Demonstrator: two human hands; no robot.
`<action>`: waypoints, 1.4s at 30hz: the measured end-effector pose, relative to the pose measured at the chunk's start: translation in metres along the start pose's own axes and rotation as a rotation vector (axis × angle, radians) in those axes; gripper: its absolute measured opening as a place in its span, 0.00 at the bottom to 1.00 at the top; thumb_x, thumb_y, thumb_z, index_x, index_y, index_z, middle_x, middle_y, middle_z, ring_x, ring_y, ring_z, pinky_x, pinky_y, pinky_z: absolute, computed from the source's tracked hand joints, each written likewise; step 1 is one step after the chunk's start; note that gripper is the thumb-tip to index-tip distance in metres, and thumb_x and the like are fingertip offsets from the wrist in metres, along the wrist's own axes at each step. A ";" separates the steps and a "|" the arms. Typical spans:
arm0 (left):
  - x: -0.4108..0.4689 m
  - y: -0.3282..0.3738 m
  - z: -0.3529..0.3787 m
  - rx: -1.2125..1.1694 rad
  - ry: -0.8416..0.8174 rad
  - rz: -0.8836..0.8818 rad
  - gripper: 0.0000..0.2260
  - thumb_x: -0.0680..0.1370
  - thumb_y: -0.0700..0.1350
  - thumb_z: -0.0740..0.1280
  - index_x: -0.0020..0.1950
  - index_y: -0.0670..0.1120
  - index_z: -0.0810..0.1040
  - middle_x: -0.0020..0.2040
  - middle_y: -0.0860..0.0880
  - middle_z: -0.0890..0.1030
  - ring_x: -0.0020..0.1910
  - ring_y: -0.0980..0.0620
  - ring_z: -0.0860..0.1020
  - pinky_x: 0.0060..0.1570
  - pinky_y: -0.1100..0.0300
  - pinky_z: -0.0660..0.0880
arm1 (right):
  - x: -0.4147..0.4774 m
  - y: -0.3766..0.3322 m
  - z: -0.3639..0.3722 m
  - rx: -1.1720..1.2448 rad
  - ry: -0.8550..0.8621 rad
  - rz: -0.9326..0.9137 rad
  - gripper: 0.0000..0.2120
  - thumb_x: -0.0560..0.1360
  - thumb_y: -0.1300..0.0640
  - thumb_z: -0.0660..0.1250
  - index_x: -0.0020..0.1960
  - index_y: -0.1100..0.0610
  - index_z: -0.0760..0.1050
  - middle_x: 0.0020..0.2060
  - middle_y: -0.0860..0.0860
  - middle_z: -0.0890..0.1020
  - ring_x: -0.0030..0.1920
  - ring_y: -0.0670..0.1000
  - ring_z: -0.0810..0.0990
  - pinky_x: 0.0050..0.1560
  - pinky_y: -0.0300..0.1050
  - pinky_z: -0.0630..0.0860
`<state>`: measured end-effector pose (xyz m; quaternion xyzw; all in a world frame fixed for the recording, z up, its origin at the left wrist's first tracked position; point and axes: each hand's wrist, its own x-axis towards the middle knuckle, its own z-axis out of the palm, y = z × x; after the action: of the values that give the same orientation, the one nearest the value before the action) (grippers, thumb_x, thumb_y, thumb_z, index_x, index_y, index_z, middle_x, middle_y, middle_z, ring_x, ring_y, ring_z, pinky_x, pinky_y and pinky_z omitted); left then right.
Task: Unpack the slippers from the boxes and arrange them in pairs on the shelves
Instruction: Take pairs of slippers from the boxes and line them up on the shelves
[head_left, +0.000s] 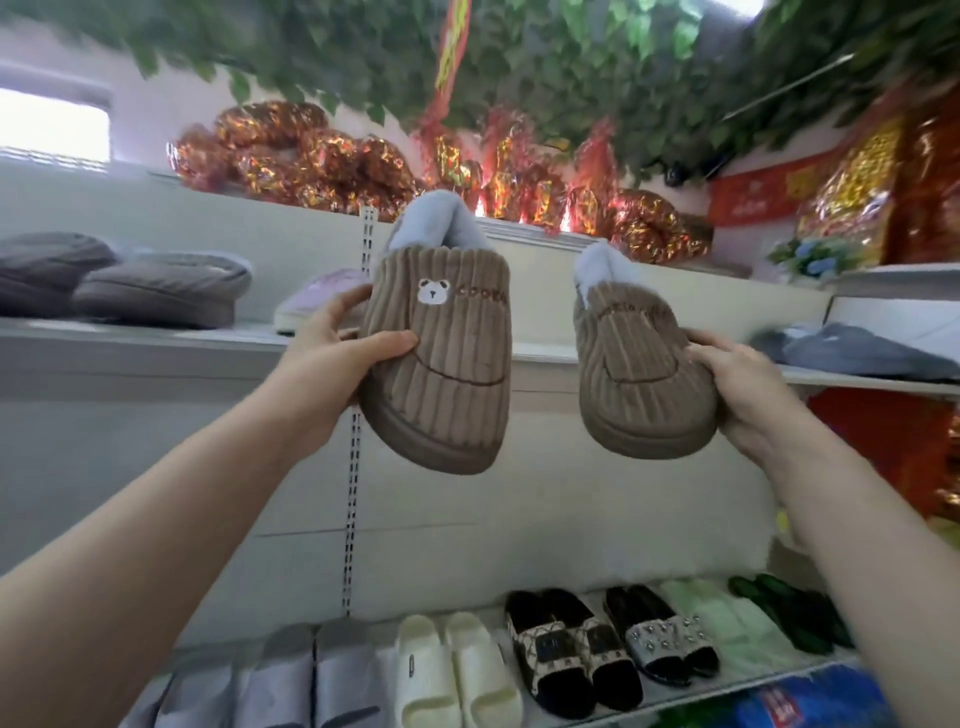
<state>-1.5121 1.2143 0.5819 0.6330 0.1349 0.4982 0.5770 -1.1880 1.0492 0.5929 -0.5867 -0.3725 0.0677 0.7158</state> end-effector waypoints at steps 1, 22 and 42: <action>0.011 0.000 0.013 0.022 0.005 0.004 0.33 0.65 0.41 0.75 0.69 0.51 0.71 0.55 0.46 0.83 0.52 0.46 0.82 0.52 0.50 0.78 | 0.020 -0.001 -0.005 -0.029 -0.021 0.032 0.16 0.75 0.67 0.62 0.59 0.59 0.80 0.47 0.54 0.85 0.48 0.53 0.81 0.46 0.45 0.75; 0.177 -0.056 0.168 0.869 0.169 -0.106 0.14 0.81 0.46 0.59 0.60 0.40 0.76 0.59 0.41 0.78 0.52 0.43 0.75 0.48 0.57 0.72 | 0.119 0.038 -0.040 -0.358 -0.379 -0.135 0.35 0.61 0.32 0.75 0.63 0.46 0.74 0.55 0.42 0.82 0.55 0.41 0.80 0.59 0.43 0.75; 0.163 -0.109 0.149 1.539 -0.150 0.565 0.24 0.78 0.58 0.51 0.72 0.52 0.64 0.72 0.44 0.62 0.70 0.35 0.60 0.69 0.41 0.61 | 0.137 0.075 0.010 -0.880 -0.218 -0.553 0.25 0.77 0.42 0.59 0.73 0.41 0.61 0.63 0.54 0.71 0.61 0.58 0.73 0.62 0.52 0.70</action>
<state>-1.2743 1.2794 0.5893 0.8932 0.2353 0.3491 -0.1578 -1.0710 1.1534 0.5882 -0.7009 -0.5788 -0.2258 0.3503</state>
